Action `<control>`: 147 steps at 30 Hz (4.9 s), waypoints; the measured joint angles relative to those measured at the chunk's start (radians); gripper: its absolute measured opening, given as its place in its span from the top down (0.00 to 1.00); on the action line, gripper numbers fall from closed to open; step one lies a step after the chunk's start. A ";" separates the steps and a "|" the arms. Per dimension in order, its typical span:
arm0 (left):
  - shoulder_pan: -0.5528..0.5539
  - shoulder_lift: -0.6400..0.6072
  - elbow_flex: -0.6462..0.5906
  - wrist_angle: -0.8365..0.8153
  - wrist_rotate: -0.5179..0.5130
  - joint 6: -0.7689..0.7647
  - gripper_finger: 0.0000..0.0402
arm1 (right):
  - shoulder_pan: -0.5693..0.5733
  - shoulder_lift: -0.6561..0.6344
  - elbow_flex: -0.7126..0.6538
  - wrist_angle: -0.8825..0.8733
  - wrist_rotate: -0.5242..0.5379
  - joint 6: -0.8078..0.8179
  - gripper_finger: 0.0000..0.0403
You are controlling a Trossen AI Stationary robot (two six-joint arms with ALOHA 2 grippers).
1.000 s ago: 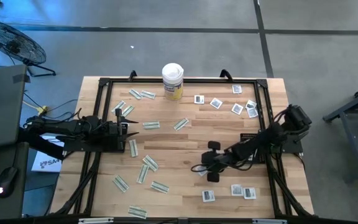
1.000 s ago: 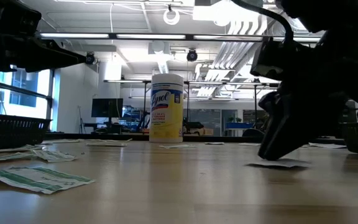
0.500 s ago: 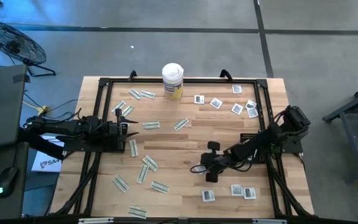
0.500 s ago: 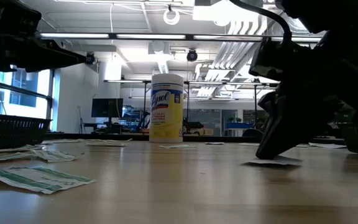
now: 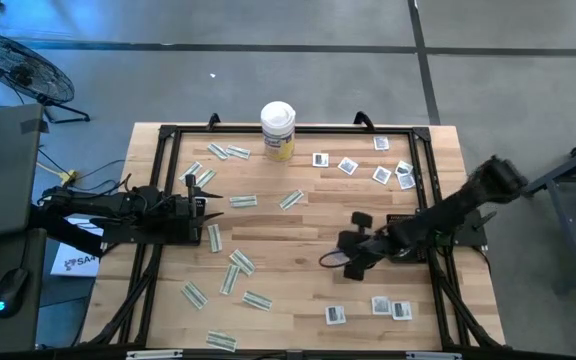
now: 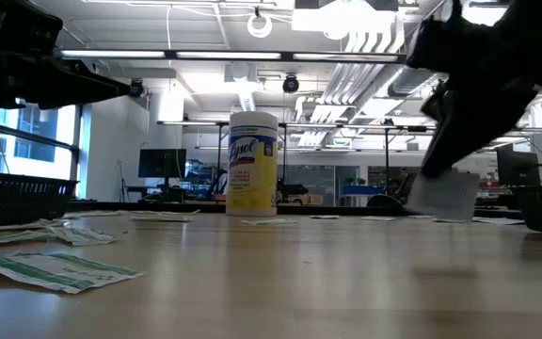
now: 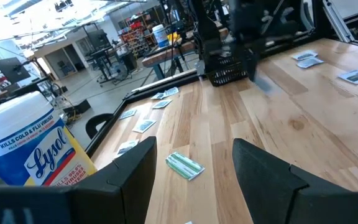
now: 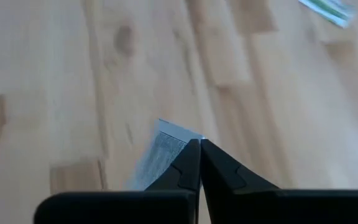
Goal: Pick & Place First Aid Supplies
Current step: Put the towelette pack into the right black basket
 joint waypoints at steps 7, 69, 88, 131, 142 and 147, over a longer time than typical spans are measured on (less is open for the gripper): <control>0.000 0.000 0.000 0.000 0.000 0.000 0.49 | -0.024 -0.306 0.002 -0.417 -0.037 0.132 1.00; 0.000 0.000 0.000 0.000 0.000 0.000 0.49 | 0.121 0.214 0.069 0.589 -0.254 0.005 0.81; 0.000 0.000 0.000 0.000 0.000 0.000 0.49 | 0.267 0.358 0.069 0.600 -0.202 -0.200 0.81; 0.000 0.000 0.000 0.000 0.000 0.000 0.49 | 0.232 0.396 0.064 0.495 0.048 -0.192 0.99; 0.000 0.000 0.000 0.000 0.000 0.000 0.49 | 0.234 0.326 0.067 0.472 0.014 -0.108 0.87; 0.000 0.000 0.000 0.000 0.000 0.000 0.49 | 0.234 0.329 0.067 0.375 -0.014 -0.027 0.76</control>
